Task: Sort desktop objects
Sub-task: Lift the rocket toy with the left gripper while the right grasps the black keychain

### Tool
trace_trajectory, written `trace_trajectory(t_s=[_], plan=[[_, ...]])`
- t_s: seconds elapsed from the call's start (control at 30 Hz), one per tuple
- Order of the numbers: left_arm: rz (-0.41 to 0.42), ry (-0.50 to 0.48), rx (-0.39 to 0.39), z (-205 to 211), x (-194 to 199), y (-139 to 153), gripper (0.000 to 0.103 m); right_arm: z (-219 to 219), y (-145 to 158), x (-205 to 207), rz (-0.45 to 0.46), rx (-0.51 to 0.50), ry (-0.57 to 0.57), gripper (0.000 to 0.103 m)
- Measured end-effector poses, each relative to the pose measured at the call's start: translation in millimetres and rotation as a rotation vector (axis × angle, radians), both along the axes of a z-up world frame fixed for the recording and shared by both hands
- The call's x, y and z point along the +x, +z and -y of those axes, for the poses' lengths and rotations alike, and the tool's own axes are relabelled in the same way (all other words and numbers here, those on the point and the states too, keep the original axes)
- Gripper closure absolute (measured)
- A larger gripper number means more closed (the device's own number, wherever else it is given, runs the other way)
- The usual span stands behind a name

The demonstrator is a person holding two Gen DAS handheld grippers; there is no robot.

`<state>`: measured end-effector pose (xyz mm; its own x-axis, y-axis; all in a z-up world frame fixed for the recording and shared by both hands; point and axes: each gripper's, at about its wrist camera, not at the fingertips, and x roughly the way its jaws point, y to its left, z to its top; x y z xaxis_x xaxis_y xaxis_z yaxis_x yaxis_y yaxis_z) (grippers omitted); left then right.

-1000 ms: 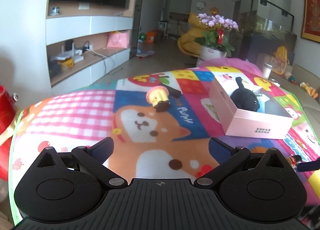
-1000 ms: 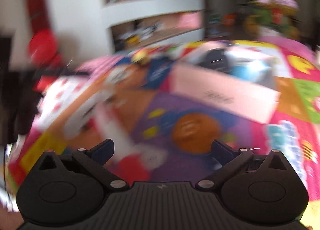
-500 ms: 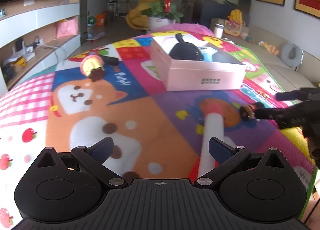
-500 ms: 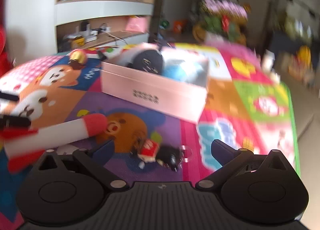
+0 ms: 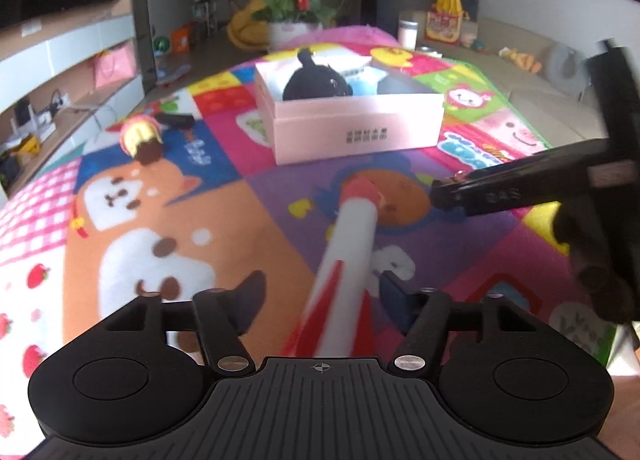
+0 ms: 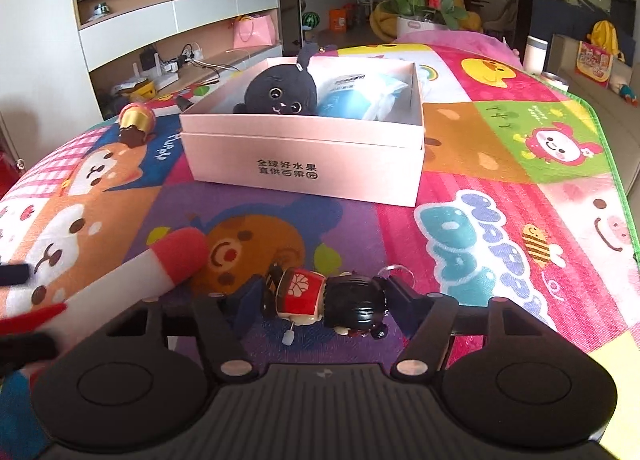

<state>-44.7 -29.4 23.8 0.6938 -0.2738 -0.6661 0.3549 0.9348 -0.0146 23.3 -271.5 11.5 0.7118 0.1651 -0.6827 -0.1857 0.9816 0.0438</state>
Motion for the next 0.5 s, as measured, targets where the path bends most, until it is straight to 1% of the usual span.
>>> trace_trajectory(t_s=[0.07,0.13,0.23,0.3,0.4,0.43,0.5], plan=[[-0.003,-0.013,0.001,7.7,4.1,-2.1,0.030,3.4,3.2,-6.8,0.003,0.006,0.002,0.037],[0.002,-0.022,0.017,14.9,7.3,-5.4,0.031,7.1,7.1,-13.6,0.005,0.011,0.007,0.037],[-0.010,-0.025,0.043,23.1,14.0,-12.2,0.037,9.4,12.0,-23.5,0.004,0.019,0.023,0.037],[-0.022,-0.021,0.054,25.9,16.8,-16.4,0.045,9.0,14.8,-30.0,0.006,0.023,0.037,0.037],[-0.031,-0.019,0.037,25.8,14.7,-17.5,0.060,8.4,19.4,-39.8,0.020,0.024,0.047,0.037],[-0.030,-0.025,0.034,26.0,12.4,-16.0,0.070,8.6,21.3,-42.9,0.024,0.025,0.048,0.037],[-0.023,-0.037,0.029,26.5,5.4,-11.6,0.071,9.4,25.5,-49.2,0.034,0.024,0.048,0.037]])
